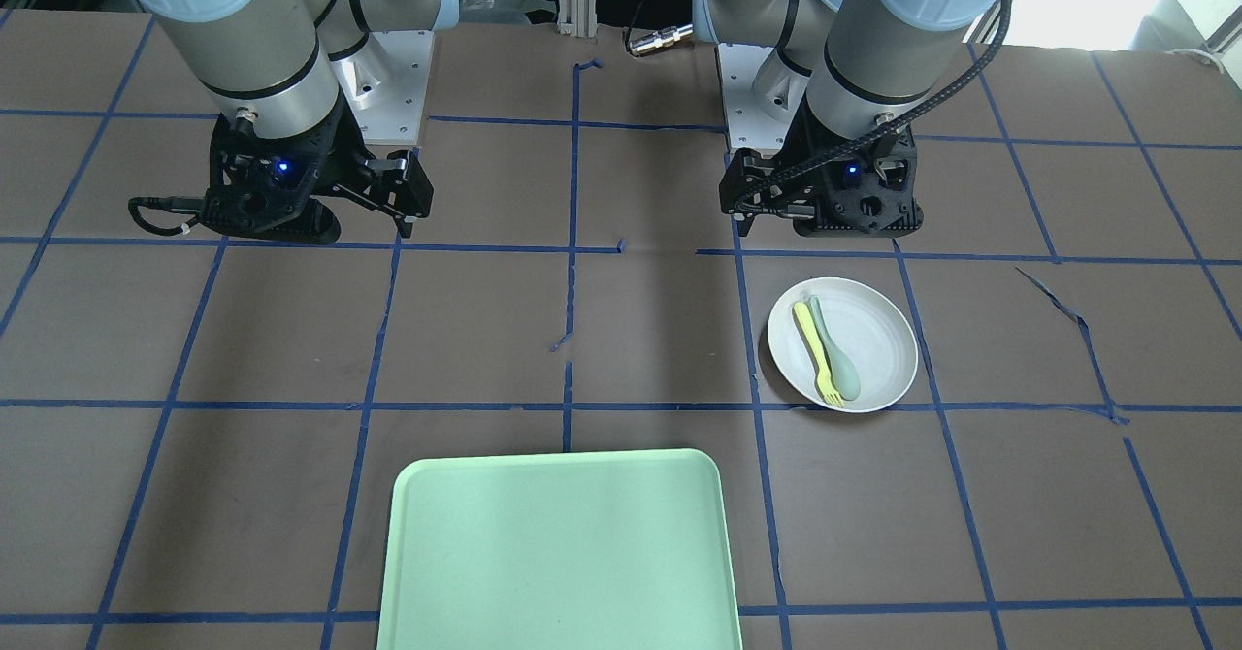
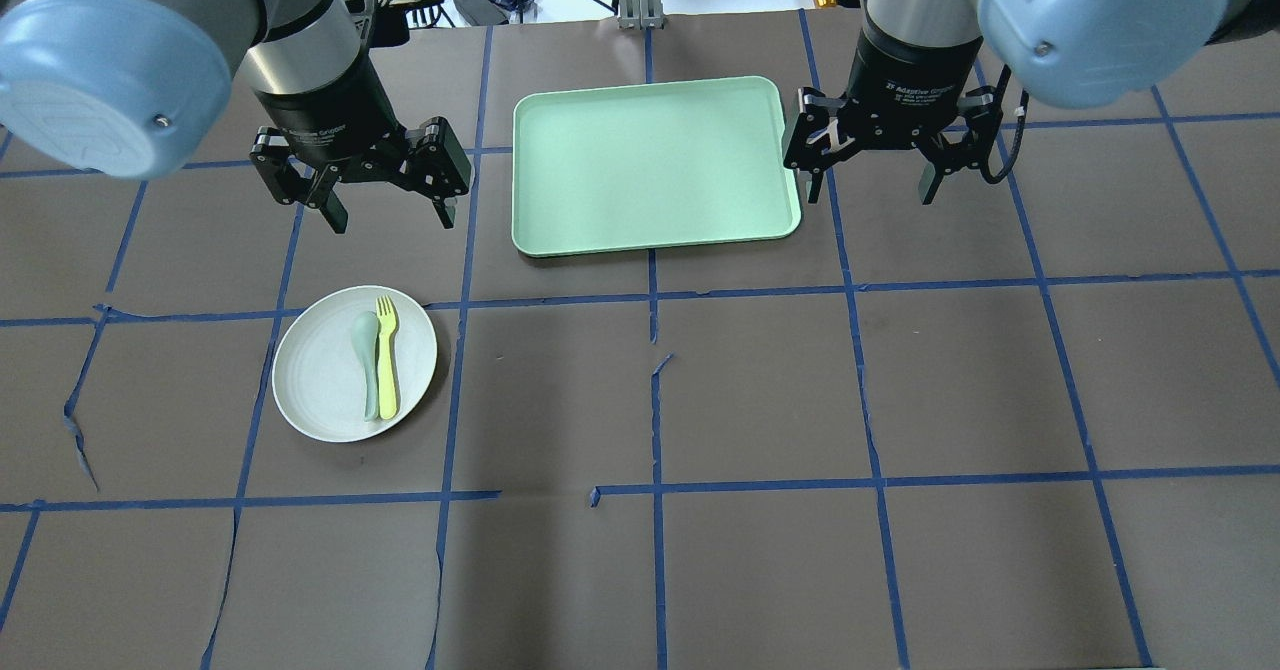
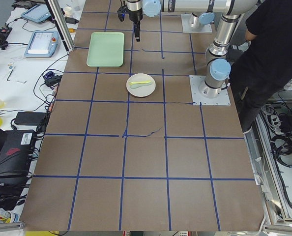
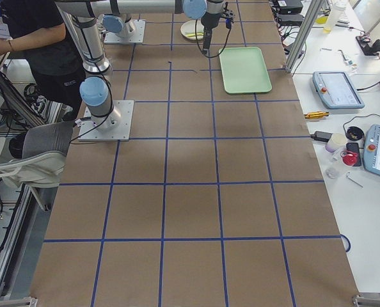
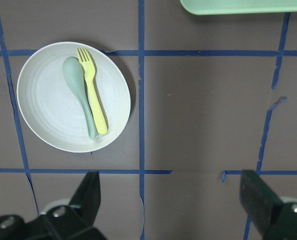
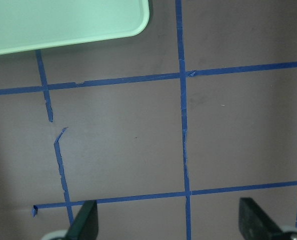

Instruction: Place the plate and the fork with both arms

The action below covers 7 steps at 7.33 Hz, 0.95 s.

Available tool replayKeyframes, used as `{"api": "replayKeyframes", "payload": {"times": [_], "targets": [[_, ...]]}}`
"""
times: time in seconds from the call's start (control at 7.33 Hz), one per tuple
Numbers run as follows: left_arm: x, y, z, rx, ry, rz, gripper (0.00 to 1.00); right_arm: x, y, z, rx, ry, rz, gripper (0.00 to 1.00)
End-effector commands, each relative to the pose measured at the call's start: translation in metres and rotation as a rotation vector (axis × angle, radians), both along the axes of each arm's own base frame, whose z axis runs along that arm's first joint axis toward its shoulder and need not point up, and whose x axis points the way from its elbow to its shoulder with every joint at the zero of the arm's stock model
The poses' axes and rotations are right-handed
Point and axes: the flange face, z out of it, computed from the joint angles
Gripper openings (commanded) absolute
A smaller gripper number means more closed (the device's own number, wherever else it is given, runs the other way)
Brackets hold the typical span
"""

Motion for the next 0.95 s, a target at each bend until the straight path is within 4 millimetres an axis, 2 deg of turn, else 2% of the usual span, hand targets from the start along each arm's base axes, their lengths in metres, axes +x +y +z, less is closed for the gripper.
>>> {"api": "replayKeyframes", "payload": {"times": [0.0,0.27,0.41,0.82], "targets": [[0.0006,0.0005,0.0022,-0.004,0.002,0.0,1.0,0.0,0.0004,0.0023,-0.004,-0.001,-0.003,1.0],[0.0017,0.0005,-0.003,0.006,-0.009,-0.001,1.0,0.0002,-0.0019,0.0013,-0.009,-0.001,-0.003,1.0],[0.002,0.0029,0.0024,-0.005,-0.01,-0.001,1.0,-0.0003,-0.0025,-0.0018,-0.003,0.006,-0.002,1.0],[0.0022,0.0008,-0.0006,0.0,-0.006,0.001,1.0,-0.0001,-0.003,-0.0055,0.003,0.005,-0.003,1.0]]}}
